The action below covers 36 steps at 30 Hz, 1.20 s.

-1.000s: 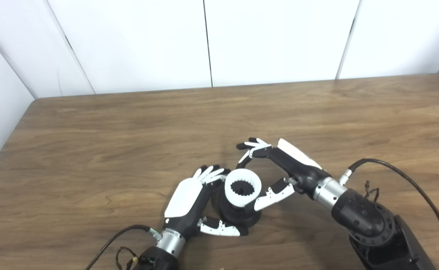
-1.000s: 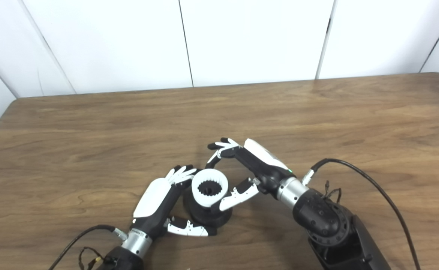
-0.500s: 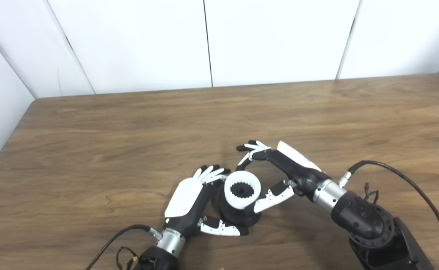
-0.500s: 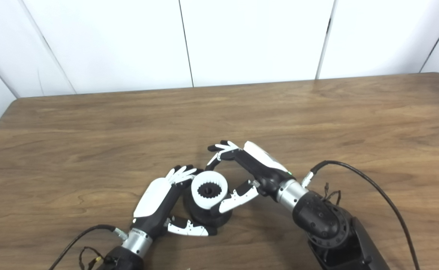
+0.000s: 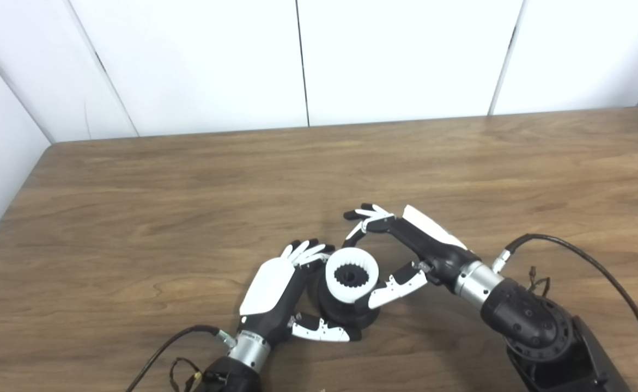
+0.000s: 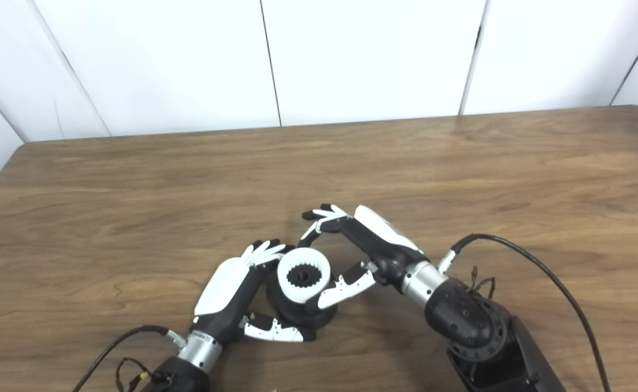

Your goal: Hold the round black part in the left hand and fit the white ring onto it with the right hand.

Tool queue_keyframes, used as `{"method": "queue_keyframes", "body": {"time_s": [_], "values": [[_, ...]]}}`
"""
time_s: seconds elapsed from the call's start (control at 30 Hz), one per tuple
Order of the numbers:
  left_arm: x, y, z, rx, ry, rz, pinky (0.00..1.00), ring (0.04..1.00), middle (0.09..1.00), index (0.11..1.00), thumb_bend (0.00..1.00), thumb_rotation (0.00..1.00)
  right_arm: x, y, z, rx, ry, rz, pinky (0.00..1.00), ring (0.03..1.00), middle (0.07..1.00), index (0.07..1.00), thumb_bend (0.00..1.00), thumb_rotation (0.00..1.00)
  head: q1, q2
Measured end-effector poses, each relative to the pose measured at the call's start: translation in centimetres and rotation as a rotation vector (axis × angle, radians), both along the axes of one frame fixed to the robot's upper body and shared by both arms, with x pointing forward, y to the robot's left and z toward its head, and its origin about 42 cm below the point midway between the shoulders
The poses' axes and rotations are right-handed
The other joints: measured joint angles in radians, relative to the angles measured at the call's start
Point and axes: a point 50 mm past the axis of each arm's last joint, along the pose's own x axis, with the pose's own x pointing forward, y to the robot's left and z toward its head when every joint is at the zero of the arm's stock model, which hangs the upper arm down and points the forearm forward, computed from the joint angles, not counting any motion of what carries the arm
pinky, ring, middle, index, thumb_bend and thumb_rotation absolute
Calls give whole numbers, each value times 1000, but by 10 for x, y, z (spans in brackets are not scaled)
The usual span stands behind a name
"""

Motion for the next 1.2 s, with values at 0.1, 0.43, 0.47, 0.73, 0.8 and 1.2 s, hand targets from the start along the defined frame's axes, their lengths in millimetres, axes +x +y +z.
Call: {"method": "queue_keyframes", "body": {"time_s": [0.1, 0.43, 0.47, 0.73, 0.8, 1.2], "values": [[0, 0, 0, 0, 1, 0, 1000, 957, 880, 675, 914, 319, 0, 0, 0, -2, -1, 0, 1000, 1000, 903, 492, 524, 156, 0, 2], [0, -1, 1, -3, 9, 0, 1000, 965, 886, 674, 916, 306, 0, 1, -1, -8, -5, -1, 1000, 1000, 901, 492, 523, 157, -2, 5], [0, -1, 1, -4, 10, 1, 1000, 964, 885, 673, 918, 307, 0, 1, -1, -8, -5, -1, 1000, 1000, 901, 492, 523, 157, -2, 5], [-1, -2, 2, 0, 20, 5, 1000, 962, 883, 673, 917, 319, 1, 0, -4, -12, 3, -7, 1000, 1000, 900, 492, 523, 157, 2, 5], [-1, -3, 3, 0, 21, 3, 1000, 963, 884, 674, 915, 321, 2, -1, -10, -20, 26, -13, 1000, 1000, 899, 492, 523, 158, 0, 6], [-1, -4, 3, 4, 21, -1, 1000, 965, 883, 672, 920, 320, 2, -3, -17, -28, 47, -23, 1000, 1000, 895, 493, 523, 157, 0, 9]]}}
